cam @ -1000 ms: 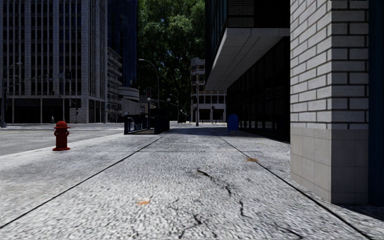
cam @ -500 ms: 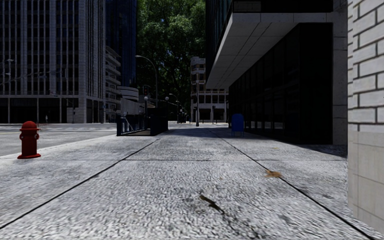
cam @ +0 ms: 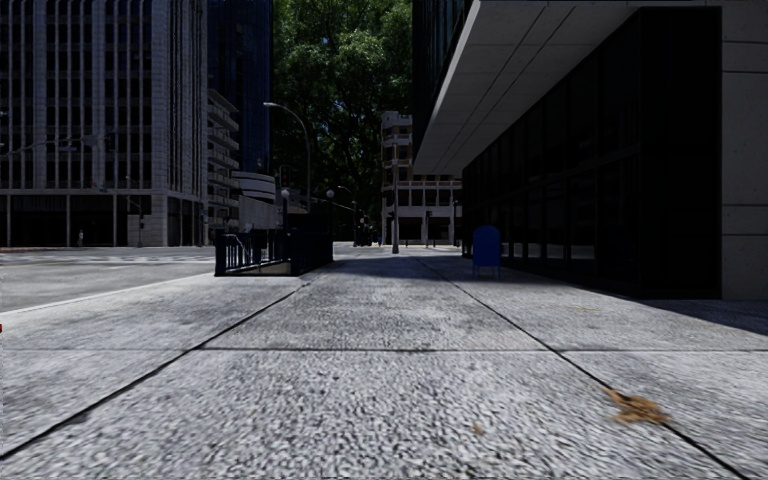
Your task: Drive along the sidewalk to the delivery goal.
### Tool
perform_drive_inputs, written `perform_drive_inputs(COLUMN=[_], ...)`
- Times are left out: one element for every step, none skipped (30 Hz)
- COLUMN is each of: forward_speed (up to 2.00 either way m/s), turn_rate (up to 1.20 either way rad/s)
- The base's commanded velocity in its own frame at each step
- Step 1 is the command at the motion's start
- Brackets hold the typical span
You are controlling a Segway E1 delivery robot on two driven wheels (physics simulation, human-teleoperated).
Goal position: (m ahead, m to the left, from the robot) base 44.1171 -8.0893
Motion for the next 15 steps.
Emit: perform_drive_inputs(forward_speed=[2.00,2.00,2.00,2.00,2.00,2.00,2.00,2.00,2.00,2.00,2.00,2.00,2.00,2.00,2.00], turn_rate=[0.00,0.00,0.00,0.00,0.00,0.00,0.00,0.00,-0.05,-0.18,-0.18,-0.28,-0.31,-0.19,-0.19])
